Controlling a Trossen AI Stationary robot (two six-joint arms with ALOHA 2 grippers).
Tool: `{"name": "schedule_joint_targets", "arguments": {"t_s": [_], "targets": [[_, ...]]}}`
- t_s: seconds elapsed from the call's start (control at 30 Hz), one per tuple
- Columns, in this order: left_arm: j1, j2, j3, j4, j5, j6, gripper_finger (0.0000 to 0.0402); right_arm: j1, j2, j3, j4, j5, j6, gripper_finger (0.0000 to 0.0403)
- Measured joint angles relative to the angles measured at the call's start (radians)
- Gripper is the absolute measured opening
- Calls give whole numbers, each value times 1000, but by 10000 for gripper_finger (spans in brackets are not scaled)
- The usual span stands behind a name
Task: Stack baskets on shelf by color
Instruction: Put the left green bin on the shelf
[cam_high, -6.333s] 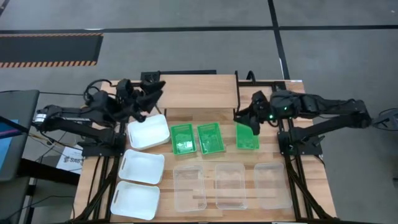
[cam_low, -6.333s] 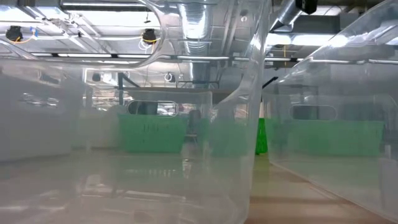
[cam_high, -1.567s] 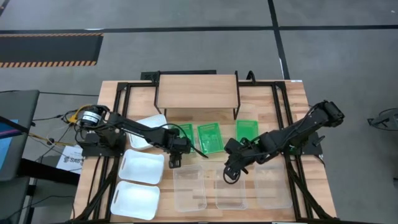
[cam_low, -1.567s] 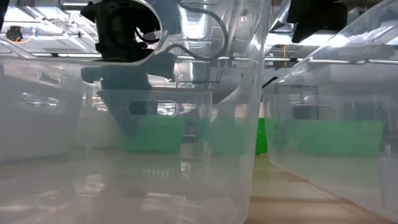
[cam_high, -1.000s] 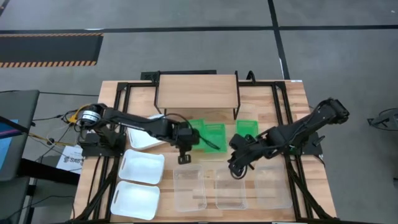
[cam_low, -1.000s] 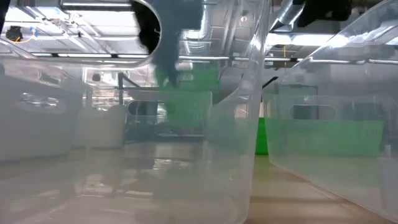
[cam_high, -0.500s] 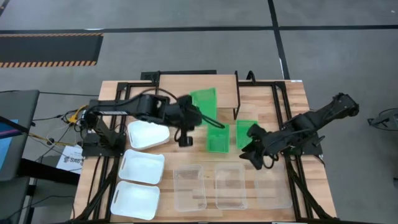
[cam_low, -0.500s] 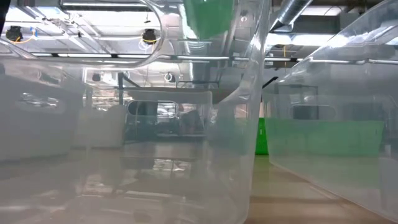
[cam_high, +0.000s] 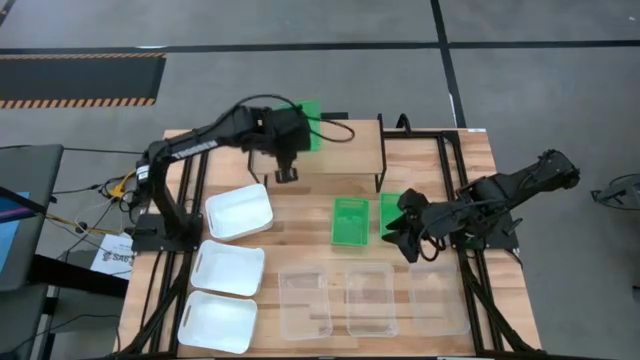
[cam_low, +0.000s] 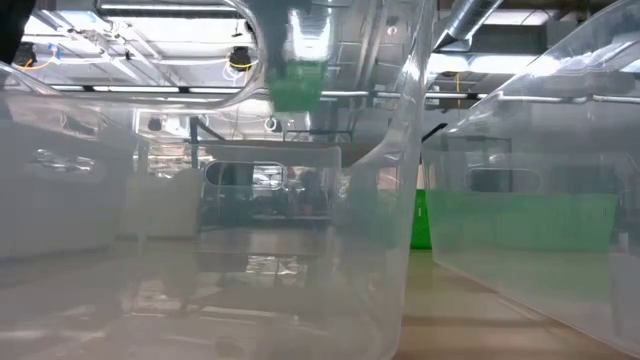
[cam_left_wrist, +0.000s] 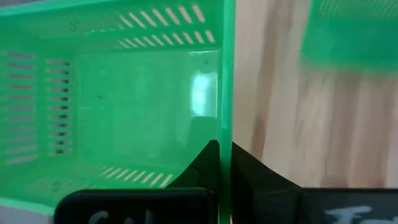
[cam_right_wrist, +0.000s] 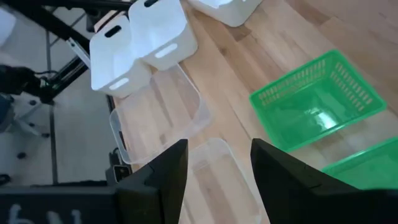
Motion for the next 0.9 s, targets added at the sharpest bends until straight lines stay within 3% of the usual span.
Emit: {"name": "schedule_joint_targets", "arguments": {"t_s": [0.17,0.5,0.67,0.9], "targets": [[54,-43,-160,71,48,84,0,-18,11,0,8,0,-28,201],[132,-194,-494,243,29,175,0,-65,11,0,13,-1,-32,201],[175,-273,-554,291,76,220,0,-86,10,0,14,-2,-31,201],[185,-253,-557,254,152,262,3,-90,10,0,14,-3,-31,201]]}}
